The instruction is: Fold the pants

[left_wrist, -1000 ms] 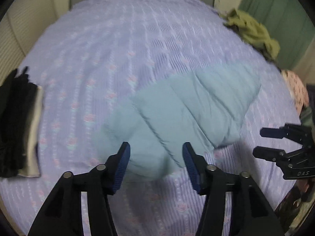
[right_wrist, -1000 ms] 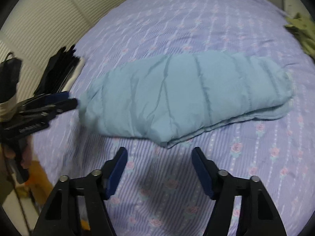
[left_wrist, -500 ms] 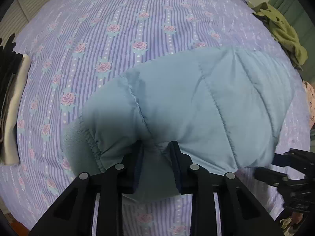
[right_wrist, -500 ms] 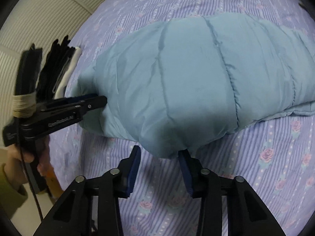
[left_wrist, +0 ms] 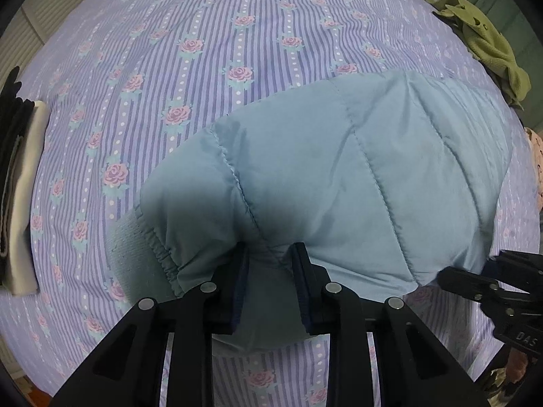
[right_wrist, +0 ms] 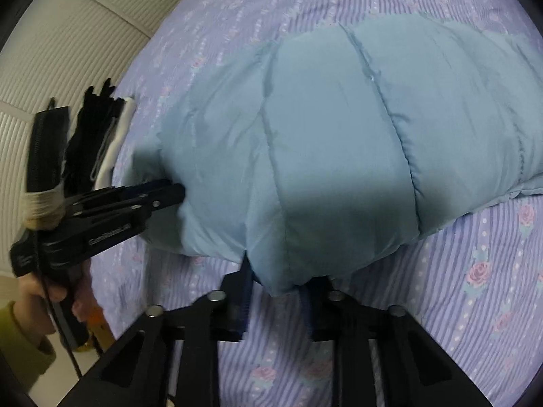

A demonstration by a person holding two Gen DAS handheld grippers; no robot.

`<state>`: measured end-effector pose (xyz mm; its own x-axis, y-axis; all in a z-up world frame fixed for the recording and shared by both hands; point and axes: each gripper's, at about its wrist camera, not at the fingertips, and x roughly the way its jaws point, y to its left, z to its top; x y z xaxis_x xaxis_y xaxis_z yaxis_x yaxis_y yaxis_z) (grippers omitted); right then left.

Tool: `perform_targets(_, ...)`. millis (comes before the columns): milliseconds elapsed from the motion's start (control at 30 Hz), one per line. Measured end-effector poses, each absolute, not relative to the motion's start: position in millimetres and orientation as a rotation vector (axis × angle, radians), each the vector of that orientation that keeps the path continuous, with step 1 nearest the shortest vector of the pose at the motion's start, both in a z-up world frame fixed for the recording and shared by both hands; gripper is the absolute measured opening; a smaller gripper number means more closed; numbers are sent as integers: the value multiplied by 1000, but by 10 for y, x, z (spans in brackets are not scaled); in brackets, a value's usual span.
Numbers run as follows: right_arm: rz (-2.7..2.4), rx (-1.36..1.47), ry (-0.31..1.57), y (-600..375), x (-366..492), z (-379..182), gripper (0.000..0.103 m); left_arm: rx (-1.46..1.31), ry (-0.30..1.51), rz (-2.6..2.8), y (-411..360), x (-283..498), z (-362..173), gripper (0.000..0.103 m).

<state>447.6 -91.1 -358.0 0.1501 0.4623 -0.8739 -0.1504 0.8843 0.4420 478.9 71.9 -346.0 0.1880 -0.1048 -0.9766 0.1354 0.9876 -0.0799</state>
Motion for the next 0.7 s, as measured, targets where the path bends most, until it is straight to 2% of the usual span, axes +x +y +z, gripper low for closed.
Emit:
perform_targets(133,432,227,1371,-832,4368,-3561,15,60,1380,-159,758,4757,-3414,25)
perform_targets(400,420,165,1416,-799,4398,-3718,17,120,1393,-142,679,4718,-3485,25)
perform_targets(500,385,135,1398,-806,4339,-3579,40,143,1405,-120,577,4731,-3410,27)
perform_targets(567,345,120,1353,-926,4253,-3382,49,184,1376,-87,497,4712,-3258,52)
perform_targets(600,324,120,1324,-1000,4198,-3286,56,200,1337,-71,462,4654,-3136,56)
perform_targets(700,222,159,1226,-1374,4063,-2998,68,184,1278,-112,347,4538,-2860,57)
